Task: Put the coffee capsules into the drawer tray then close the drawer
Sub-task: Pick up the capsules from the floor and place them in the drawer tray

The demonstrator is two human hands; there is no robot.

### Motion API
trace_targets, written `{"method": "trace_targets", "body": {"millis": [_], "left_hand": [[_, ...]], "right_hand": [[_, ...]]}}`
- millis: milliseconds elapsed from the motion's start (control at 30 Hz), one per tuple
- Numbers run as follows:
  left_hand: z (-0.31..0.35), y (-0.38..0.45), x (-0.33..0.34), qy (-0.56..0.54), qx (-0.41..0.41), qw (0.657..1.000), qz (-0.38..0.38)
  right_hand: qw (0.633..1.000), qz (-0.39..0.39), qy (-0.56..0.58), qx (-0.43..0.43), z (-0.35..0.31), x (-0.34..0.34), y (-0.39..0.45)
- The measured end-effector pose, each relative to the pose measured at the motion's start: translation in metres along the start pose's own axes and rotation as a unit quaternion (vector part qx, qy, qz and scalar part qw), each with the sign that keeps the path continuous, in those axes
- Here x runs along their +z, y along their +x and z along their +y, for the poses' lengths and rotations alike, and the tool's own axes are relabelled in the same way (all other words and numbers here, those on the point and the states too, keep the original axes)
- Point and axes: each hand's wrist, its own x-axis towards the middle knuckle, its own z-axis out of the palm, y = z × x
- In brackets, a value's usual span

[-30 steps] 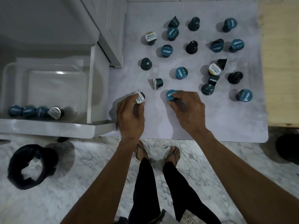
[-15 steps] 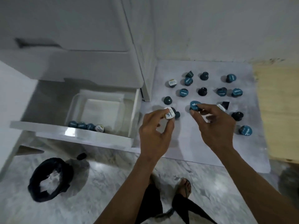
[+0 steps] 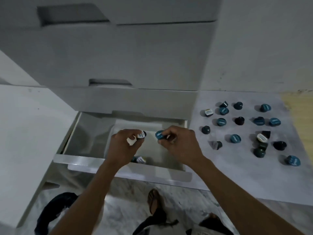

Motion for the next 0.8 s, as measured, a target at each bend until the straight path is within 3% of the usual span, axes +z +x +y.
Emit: {"method": "trace_targets", "body": {"millis": [167,300,800], "left_hand": [[-0.048,0.029,0.005,0.019,0.035,0.992,-0.121],[-0.063,0.047,0.021,0.022,0.017,0.976,-0.217],[-0.076,0.062,0.044,0.02,-0.015,0.939,-0.342]], "right_hand": [[0.98,-0.091,-0.165,0.067,0.017,0.055,0.014],[0.95,-0.159,-0.244,0.111,0.028,0.072,0.022],[0.901,-0.249,-0.339,0.104,0.038,0.077,0.039]]}}
